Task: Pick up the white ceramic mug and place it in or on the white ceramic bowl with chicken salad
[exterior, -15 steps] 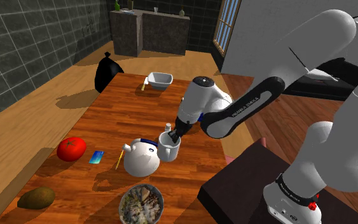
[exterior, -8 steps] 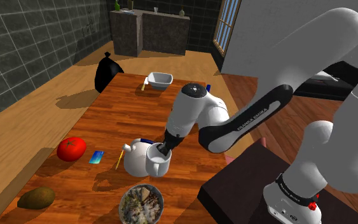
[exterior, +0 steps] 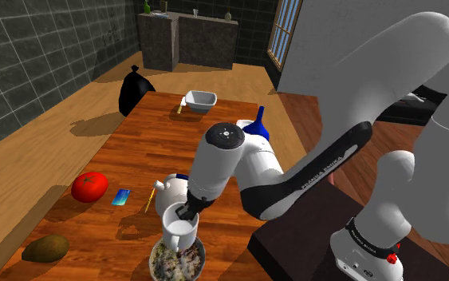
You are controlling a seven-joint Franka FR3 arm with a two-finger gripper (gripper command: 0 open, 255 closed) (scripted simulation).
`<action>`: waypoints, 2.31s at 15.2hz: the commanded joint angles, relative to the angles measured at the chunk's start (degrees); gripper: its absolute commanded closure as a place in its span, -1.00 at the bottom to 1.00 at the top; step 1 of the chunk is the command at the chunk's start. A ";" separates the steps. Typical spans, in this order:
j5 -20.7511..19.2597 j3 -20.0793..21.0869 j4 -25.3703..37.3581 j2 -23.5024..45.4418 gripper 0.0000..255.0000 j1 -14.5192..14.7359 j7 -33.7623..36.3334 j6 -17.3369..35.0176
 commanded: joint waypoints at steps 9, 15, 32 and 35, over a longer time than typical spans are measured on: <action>-5.30 -1.01 2.37 6.77 1.00 2.83 6.88 3.49; -8.72 -2.90 2.77 10.89 1.00 4.09 9.94 7.02; -10.92 -4.42 3.30 13.78 -1.00 5.18 11.99 9.29; -8.49 -2.55 1.86 9.76 -1.00 4.16 10.14 6.73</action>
